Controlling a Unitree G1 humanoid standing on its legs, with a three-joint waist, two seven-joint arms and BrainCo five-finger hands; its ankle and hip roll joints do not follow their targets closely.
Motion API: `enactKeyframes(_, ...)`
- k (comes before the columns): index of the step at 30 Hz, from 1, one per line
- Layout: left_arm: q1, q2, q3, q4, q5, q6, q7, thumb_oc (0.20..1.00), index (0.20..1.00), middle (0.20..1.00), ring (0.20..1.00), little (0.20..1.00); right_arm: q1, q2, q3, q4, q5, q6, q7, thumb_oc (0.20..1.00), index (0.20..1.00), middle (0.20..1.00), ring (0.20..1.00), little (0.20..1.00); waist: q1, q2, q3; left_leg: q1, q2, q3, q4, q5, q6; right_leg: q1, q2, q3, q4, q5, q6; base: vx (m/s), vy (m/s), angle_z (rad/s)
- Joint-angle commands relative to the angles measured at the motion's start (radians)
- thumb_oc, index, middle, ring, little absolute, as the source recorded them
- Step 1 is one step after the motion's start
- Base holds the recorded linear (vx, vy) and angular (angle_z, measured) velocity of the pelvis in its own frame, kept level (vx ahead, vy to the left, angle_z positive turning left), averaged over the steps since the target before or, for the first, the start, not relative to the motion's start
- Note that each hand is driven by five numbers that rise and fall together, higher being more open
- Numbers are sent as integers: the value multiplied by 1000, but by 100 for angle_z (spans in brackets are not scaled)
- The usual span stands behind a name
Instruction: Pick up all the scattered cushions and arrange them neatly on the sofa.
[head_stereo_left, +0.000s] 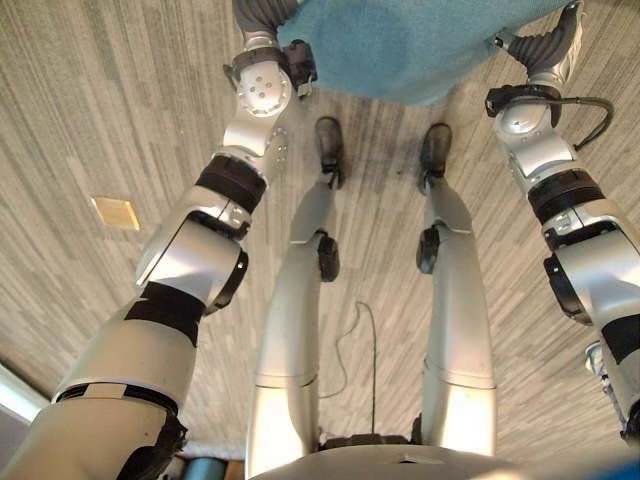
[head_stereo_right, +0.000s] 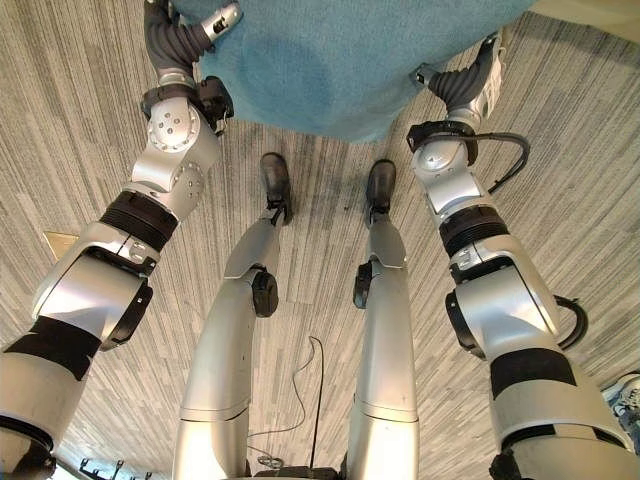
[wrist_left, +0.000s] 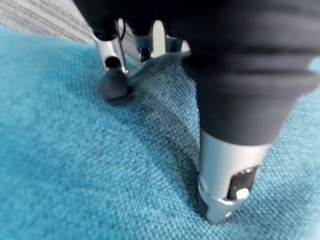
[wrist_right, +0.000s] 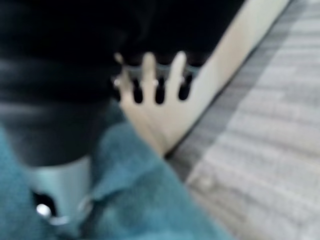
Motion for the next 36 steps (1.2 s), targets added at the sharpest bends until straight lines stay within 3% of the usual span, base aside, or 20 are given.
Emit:
enactKeyframes(1,-63,-60,-31,-82,2,-56,-96,1000,1000,1000,1000,1000,-111,71,97,-35,76,-125,112,1000,1000,1000,1000,1000,-33,84,-28,5,6,-73,197,-259,-43,66,-20,5,-7,-33,45,0,0,0)
enactKeyframes(4,-83,-68,-47,-109,-20,-73,-112,1000,1000,1000,1000,1000,-136,125,165,-65,123,-160,190,1000,1000,1000,1000,1000,-24,88,-29,0,5,-74,190,-255,-43,56,-19,5,-10,-24,47,0,0,0)
enactKeyframes(5,-94,-67,-52,-117,-28,-79,-117,1000,1000,1000,1000,1000,-147,137,183,-73,133,-170,211,526,526,526,526,526,-25,90,-27,-5,6,-73,189,-250,-46,53,-18,3,-12,-22,47,0,0,0)
enactKeyframes(6,-96,-68,-54,-130,-35,-88,-123,1000,1000,1000,1000,1000,-145,150,196,-86,143,-175,230,297,297,297,297,297,-22,89,-28,-3,8,-75,179,-248,-46,54,-17,2,-15,-22,48,0,0,0)
enactKeyframes(7,-97,-71,-55,-152,-49,-100,-132,398,398,398,398,398,-148,154,210,-103,142,-185,247,200,200,200,200,200,-23,89,-30,-5,8,-74,177,-245,-45,51,-18,0,-16,-21,46,0,0,0)
enactKeyframes(8,-98,-77,-53,-168,-57,-110,-135,200,200,200,200,200,-151,161,216,-112,138,-184,253,200,200,200,200,200,-23,89,-32,-10,5,-75,177,-241,-45,47,-16,-3,-15,-23,45,0,0,0)
enactKeyframes(19,-10,-60,13,-217,-54,-124,-128,200,200,200,200,200,-94,98,118,-241,98,-212,214,200,200,200,200,200,-29,75,-66,7,12,-88,162,-229,-48,68,9,-20,-14,-23,35,-10,-18,0)
enactKeyframes(22,90,-47,56,-234,-8,-101,-147,200,200,200,200,200,1,63,26,-328,73,-227,196,200,200,200,200,200,-43,61,-68,109,17,-82,131,-224,-54,162,24,-42,-29,-23,32,-70,3,-2)
enactKeyframes(27,203,-45,59,-282,87,-76,-173,200,200,200,200,200,120,55,-25,-404,44,-233,219,200,200,200,200,200,-55,40,-84,231,22,-97,73,-214,-62,274,18,-53,-74,-19,27,-59,-67,-2)
enactKeyframes(32,363,-69,91,-368,133,-66,-185,200,200,200,200,200,271,87,-75,-504,21,-232,258,200,200,200,200,200,-66,14,-108,390,28,-108,-23,-193,-78,421,3,-77,-150,-6,17,-38,-40,-1)
enactKeyframes(36,475,-35,98,-433,187,-62,-198,200,200,200,200,200,380,127,-95,-563,23,-235,290,200,200,200,200,200,-69,1,-144,515,30,-117,-98,-175,-96,542,-2,-104,-215,-4,7,9,-49,-1)
